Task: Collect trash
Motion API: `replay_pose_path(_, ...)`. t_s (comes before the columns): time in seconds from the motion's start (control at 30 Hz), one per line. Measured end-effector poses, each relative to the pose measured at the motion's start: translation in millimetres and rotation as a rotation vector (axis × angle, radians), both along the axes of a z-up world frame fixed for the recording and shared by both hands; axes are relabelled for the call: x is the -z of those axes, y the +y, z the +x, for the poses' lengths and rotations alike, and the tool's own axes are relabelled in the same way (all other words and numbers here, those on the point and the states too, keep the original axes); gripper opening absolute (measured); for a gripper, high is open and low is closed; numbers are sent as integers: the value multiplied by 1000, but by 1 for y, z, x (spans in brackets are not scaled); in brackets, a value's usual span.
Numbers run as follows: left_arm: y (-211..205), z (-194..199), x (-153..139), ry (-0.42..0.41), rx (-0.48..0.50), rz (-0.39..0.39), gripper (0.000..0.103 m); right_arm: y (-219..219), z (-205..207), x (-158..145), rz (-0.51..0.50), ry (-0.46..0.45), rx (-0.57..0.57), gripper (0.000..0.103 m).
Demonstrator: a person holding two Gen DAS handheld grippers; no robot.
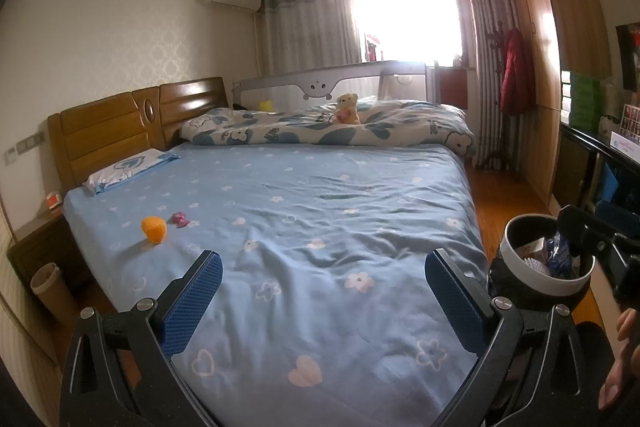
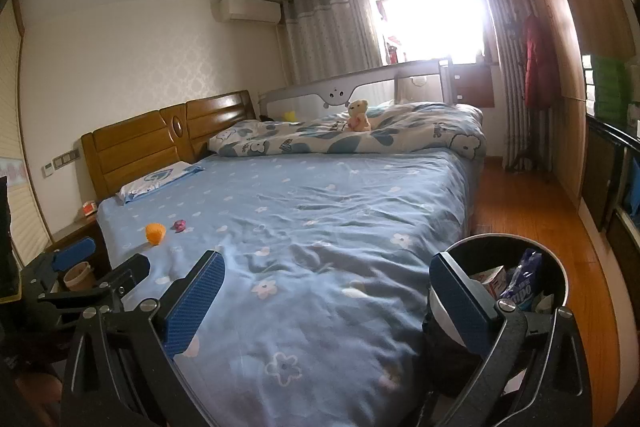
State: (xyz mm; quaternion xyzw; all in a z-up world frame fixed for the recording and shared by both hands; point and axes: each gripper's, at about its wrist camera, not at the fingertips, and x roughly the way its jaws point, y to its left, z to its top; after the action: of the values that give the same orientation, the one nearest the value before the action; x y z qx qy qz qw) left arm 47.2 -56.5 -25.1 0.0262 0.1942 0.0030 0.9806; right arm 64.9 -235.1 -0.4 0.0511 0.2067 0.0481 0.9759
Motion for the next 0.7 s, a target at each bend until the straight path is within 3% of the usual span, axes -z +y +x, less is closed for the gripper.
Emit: replay_pose_path(0.7,0,1,1,1,2,0,102,2,0,1,-1,3,-2,103)
